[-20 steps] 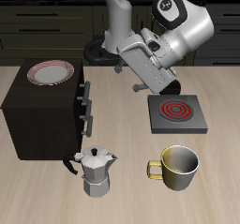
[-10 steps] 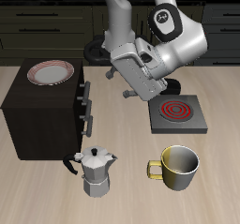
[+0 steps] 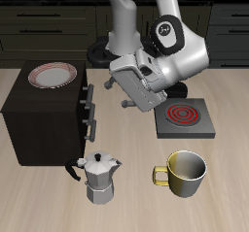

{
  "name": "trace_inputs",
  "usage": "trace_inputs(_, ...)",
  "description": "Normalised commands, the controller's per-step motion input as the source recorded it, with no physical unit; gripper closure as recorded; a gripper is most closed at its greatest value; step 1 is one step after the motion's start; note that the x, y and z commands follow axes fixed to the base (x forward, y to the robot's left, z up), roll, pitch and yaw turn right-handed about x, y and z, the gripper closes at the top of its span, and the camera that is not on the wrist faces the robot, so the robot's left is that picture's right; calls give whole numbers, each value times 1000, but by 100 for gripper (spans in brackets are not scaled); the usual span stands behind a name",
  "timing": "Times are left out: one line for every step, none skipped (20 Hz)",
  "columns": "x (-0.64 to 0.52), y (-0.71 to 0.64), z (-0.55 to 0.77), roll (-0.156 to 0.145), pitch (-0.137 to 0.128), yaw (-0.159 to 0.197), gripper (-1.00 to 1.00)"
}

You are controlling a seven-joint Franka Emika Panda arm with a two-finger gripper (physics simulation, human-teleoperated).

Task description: Open the top drawer of the wooden cabinet

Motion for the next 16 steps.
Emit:
trace_inputs(-10, -254, -21, -144, -37, -41, -100)
trace_inputs(49, -245, -105, -11, 53, -27, -100)
trace_inputs(-130, -376, -56, -83, 38, -41, -100)
trace_inputs(-183, -390, -44, -171, -37, -84, -100)
trace_inputs(-13, -261, -207, 25, 75, -3, -100)
trace_inputs(-18, -282, -152, -10, 69, -31, -100)
trace_inputs(-175, -419, -12, -139, -67, -23, -100)
trace_inputs(-69, -280, -95, -22, 13, -5, -100)
trace_inputs(-116, -452, -154, -43, 102, -15, -100)
trace_inputs(-56, -392, -35, -103, -40, 7, -100)
trace_inputs(-57, -506, -89, -44, 27, -11, -100)
trace_inputs(16, -391, -84, -48, 75, -18, -100)
trace_inputs(-11, -147, -11, -55, -8, 1, -100)
trace_inputs(-61, -465, -16, -64, -39, 18, -100)
trace_inputs(38, 88, 2, 0, 0, 0, -100)
trace_inputs(-131, -335, -92, -43, 63, -34, -100)
